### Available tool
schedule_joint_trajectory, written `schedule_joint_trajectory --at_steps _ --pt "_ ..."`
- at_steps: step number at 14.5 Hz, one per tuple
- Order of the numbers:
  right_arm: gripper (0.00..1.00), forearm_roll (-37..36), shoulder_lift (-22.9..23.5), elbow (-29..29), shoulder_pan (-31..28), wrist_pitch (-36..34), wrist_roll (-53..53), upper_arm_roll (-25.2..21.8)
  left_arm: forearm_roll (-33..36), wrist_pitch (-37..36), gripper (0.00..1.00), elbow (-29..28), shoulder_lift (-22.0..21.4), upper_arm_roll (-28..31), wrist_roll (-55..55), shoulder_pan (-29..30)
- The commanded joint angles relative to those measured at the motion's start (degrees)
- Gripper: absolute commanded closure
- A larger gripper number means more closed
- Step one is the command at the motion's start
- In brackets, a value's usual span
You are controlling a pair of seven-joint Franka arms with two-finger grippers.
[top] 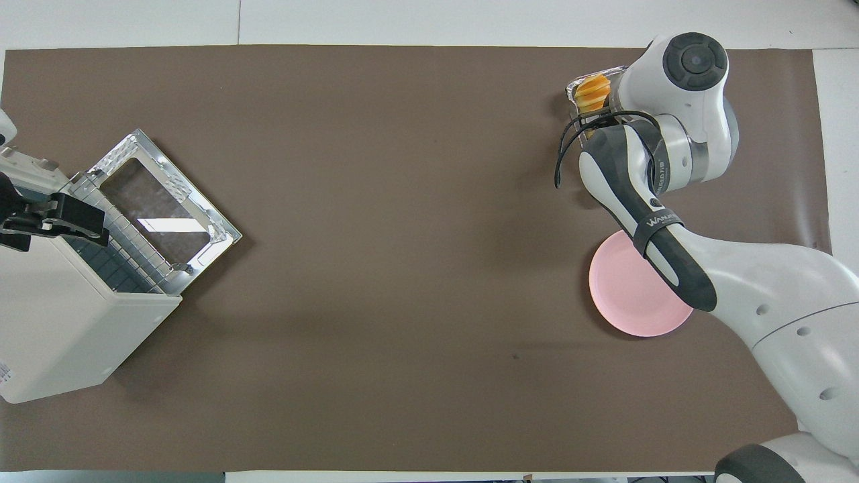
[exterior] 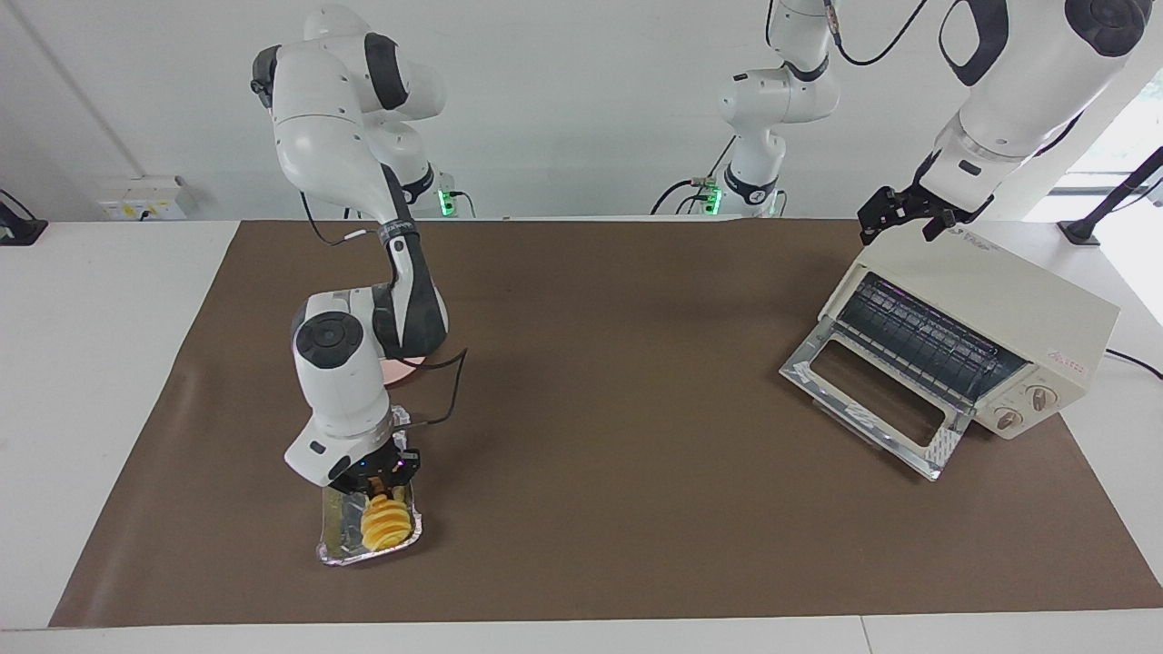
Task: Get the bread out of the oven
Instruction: 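Carry the bread roll onto the pink plate with the right gripper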
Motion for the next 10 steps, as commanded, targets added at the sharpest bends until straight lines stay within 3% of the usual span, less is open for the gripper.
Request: schedule_joint_trajectory --at_steps 1,7,9,10 --pt "1.0 -1.47 -1.57 0.31 -1.45 -3.13 -1.65 0.64 -0.52 0.25 0.0 -1.37 -1.58 -0.04 0.37 0.48" --pt "1.0 -0.42 -11.22 -0.55 -1.37 -18.06 -2.36 0.82 -0.61 0.25 0.0 -1.37 -1.58 -0.04 0.37 0.48" --pt "1.0 1.51 -18.06 -7.11 -1.37 -21.06 -1.84 0.82 -0.52 0.25 0.0 -1.37 -1.58 -0.04 0.37 0.48" --pt "1.0 3.61 -23.32 -14.03 -1.72 -20.29 -1.83 0.82 -0.52 0.25 0.0 -1.37 -1.58 -0.04 0.37 0.48"
